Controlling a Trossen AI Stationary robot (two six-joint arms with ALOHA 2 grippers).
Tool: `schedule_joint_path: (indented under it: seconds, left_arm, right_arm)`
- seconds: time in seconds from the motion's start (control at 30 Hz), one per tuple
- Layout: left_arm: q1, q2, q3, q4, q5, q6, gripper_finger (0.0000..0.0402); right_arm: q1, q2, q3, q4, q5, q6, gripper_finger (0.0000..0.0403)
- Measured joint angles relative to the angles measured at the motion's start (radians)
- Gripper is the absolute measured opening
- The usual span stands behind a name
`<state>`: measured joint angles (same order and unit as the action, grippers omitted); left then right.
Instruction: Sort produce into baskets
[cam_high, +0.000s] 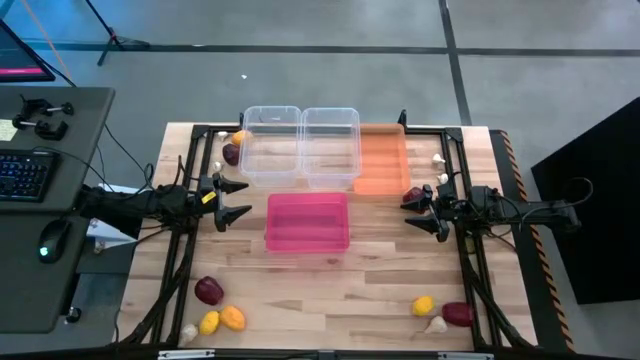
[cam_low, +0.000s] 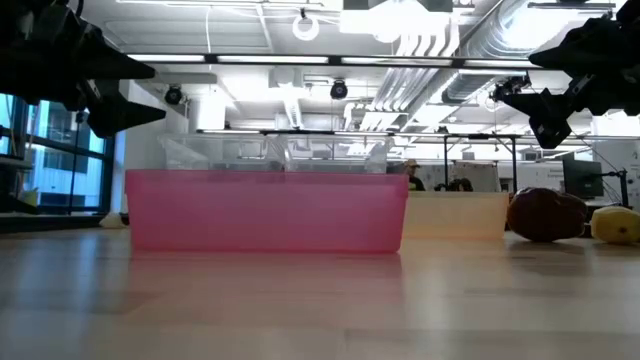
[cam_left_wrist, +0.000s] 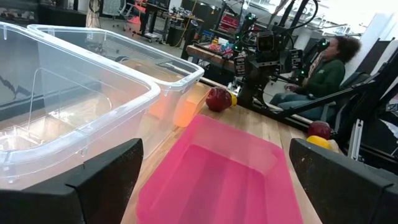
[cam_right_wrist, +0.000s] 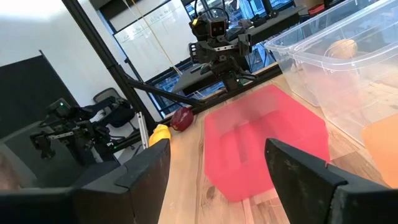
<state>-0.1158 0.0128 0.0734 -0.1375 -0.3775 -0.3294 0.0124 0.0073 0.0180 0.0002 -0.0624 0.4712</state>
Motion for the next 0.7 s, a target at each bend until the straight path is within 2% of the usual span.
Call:
schedule_joint_path:
  seconds: [0.17, 0.23, 0.3, 0.37, 0.43, 0.5, 0.6, 0.7]
  left_arm:
    - [0.000, 0.000, 0.000, 0.000, 0.000, 0.000, 0.0390]
    - [0.000, 0.000, 0.000, 0.000, 0.000, 0.000, 0.0390]
    - [0.000, 0.000, 0.000, 0.000, 0.000, 0.000, 0.0390]
    - [0.000, 0.000, 0.000, 0.000, 0.000, 0.000, 0.0390]
    - [0.000, 0.000, 0.000, 0.000, 0.000, 0.000, 0.0390]
    - [0.000, 0.000, 0.000, 0.000, 0.000, 0.000, 0.0390]
    - [0.000, 0.000, 0.000, 0.000, 0.000, 0.000, 0.0390]
    - [0.000, 0.000, 0.000, 0.000, 0.000, 0.000, 0.0390]
  right_arm:
    - [0.000, 0.000, 0.000, 0.000, 0.000, 0.000, 0.0252]
    - [0.000, 0.000, 0.000, 0.016, 0.039, -0.007, 0.0252]
    - [0.000, 0.001, -0.001, 0.123, 0.171, 0.092, 0.0252]
    - [0.000, 0.000, -0.001, 0.295, 0.355, 0.222, 0.0252]
    - [-0.001, -0.001, 0.000, 0.455, 0.509, 0.228, 0.0252]
    - [-0.008, 0.000, 0.000, 0.577, 0.589, 0.149, 0.0252]
    - [-0.040, 0.028, 0.014, 0.715, 0.605, 0.075, 0.0252]
    - [-0.084, 0.105, 0.109, 0.645, 0.541, 0.027, 0.0252]
